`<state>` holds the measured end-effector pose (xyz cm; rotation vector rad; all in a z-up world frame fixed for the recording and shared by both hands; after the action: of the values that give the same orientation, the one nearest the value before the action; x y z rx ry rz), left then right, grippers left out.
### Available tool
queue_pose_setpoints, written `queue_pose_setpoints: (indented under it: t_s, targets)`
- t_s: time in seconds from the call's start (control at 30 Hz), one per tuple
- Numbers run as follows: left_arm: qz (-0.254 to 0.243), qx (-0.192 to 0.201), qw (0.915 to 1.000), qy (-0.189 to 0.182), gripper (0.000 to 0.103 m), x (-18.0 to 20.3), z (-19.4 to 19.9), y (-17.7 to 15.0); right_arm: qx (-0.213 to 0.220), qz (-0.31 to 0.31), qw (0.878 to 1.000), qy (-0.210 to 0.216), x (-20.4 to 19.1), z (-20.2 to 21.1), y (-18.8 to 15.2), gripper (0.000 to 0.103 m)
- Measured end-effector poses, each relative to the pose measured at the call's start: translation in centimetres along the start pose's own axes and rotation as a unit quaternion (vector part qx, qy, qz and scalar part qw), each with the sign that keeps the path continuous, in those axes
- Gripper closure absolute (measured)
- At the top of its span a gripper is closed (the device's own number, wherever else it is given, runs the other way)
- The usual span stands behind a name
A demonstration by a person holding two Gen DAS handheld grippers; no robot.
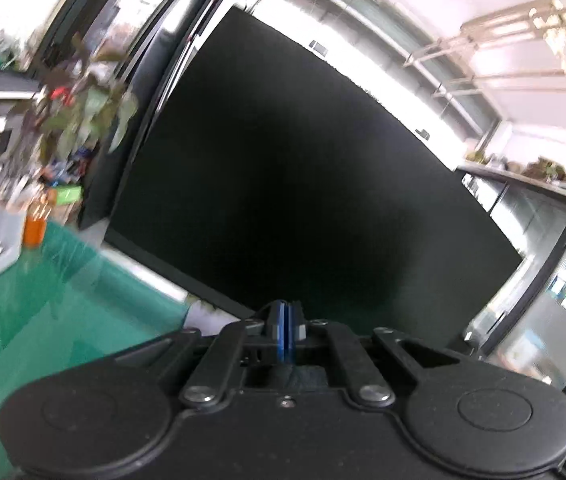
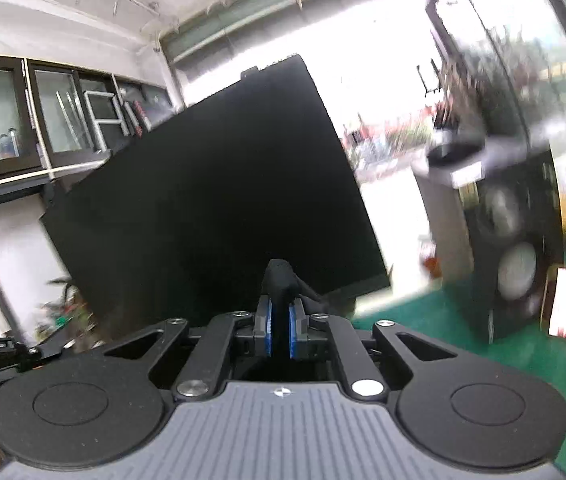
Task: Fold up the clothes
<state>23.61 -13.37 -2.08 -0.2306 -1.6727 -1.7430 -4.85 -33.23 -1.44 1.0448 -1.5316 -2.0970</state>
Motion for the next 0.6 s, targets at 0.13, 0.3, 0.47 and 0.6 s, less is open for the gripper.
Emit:
queue_pose_setpoints:
  t_s: [0.13, 0.3, 0.47, 0.6]
  targets:
    - [-0.014, 0.019, 0.9995, -0.02, 0.1, 1.3, 2.4, 0.6, 0.048, 0.024, 0.998, 0.016, -0.9, 2.9, 2.2, 0.095]
    - [0.01, -0.06, 0.9979, -0.021, 0.1, -0.7, 4.1, -5.8, -0.035, -0.025, 0.999, 0.004, 2.6, 4.9, -4.1, 0.095]
    - [0.071, -0.185, 0.9792, 0.046, 0.1, -6.7, 5.1, -17.0, -0.211, -0.058, 0.975, -0.02, 6.4, 6.3, -15.6, 0.086]
    - [0.091, -0.196, 0.9737, 0.073, 0.1, -9.1, 5.8, -19.0, -0.265, -0.1, 0.956, -0.076, 10.2, 7.2, -20.2, 0.083]
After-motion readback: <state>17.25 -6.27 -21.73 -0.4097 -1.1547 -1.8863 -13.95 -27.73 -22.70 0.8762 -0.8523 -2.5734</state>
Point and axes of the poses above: each gripper's, at about its wrist camera, not at the fingertips, and z roughly against the way its jaws point, x to its right, y to its top, the point moved 10 cm from there along -z, roughly the way its jaws point, and after that the axes turned 5 degrees about -y, right-handed, at the moved point
